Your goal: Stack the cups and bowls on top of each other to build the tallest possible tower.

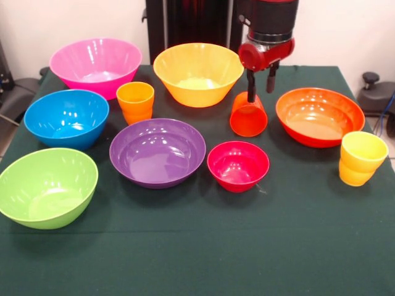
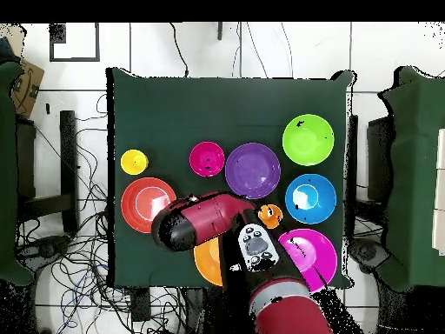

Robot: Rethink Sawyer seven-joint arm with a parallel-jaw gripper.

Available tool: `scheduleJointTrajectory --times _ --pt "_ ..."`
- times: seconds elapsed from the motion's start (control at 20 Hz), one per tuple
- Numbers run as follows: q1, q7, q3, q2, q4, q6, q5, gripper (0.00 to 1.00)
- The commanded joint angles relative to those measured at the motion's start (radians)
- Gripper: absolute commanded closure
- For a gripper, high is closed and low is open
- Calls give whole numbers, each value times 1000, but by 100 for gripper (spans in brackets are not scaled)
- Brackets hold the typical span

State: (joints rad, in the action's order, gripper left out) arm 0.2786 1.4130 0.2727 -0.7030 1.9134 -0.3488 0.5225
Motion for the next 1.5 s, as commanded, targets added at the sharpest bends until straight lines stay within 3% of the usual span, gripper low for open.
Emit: scheduleJointTrajectory --times 0.05,0.45,0.95,1.5 --pt "12 -81 -15 -49 -57 -153 101 0" --pt "142 -151 77 -108 -25 -186 73 0" --pt "205 -173 137 -58 -95 -215 83 0" --pt "351 -283 242 28 -151 -275 104 0"
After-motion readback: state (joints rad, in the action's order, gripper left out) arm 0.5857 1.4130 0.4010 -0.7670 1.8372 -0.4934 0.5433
